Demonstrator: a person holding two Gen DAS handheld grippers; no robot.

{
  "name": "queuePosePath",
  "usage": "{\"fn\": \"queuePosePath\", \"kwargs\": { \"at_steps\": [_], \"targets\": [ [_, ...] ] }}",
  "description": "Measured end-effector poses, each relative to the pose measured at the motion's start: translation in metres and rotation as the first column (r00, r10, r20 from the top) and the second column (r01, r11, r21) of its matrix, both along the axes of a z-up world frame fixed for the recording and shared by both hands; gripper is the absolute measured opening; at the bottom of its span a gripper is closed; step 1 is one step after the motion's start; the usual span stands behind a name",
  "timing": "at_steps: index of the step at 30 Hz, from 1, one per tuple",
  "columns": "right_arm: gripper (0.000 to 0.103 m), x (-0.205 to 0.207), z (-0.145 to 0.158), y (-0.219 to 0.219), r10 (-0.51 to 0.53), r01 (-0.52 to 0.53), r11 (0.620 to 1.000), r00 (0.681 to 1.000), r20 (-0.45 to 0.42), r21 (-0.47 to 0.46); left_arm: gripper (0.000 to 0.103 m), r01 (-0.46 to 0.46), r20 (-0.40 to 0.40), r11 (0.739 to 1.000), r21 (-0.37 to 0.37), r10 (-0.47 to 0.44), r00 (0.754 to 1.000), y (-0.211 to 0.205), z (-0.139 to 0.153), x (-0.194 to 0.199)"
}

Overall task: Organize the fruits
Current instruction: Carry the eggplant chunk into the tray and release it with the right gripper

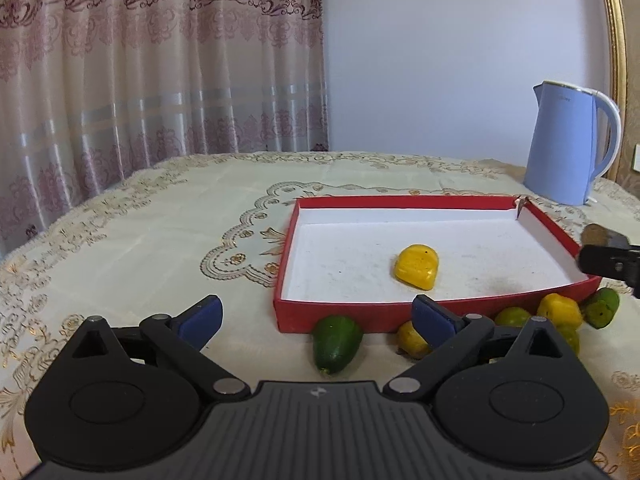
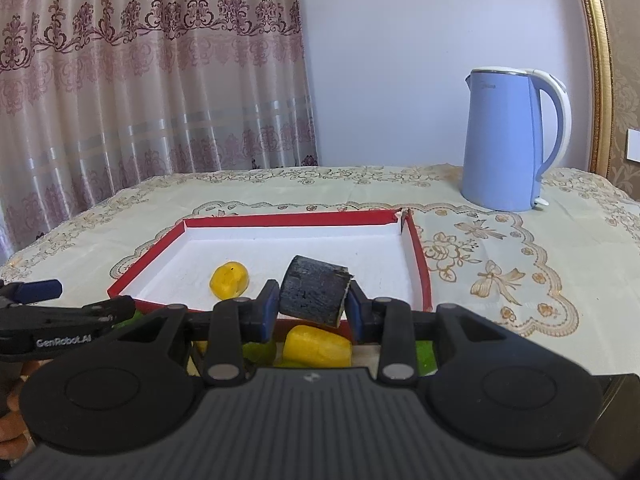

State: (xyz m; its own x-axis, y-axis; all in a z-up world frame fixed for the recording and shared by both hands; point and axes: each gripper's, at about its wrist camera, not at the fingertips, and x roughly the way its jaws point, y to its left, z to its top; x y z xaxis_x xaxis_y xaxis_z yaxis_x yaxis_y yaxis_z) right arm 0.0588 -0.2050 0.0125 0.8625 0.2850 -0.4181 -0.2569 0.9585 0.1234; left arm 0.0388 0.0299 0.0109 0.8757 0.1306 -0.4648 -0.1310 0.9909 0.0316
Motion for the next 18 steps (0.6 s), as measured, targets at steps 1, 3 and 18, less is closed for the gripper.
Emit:
{"fn": "queuePosePath", "kwargs": {
  "at_steps": [1, 3, 18],
  "targets": [
    [0.033, 0.002, 0.000, 0.001, 0.001, -0.001, 1.000, 1.000, -0.001, -0.001, 0.101, 0.002, 0.000, 1.000, -0.003, -0.002, 1.000, 0.000, 0.000, 0.000],
    [0.033, 0.006, 0.001, 0.002, 0.003, -0.003, 1.000, 1.000, -0.002, -0.005, 0.101, 0.003, -0.001, 1.000, -0.006, -0.003, 1.000, 0.000, 0.001, -0.001],
    [0.033, 0.061, 0.009, 0.003, -0.021, 0.021, 1.000, 1.000, -0.022, -0.021, 0.101, 0.019, 0.008, 1.000, -0.003, -0.019, 1.000, 0.002, 0.001, -0.004]
  ]
}}
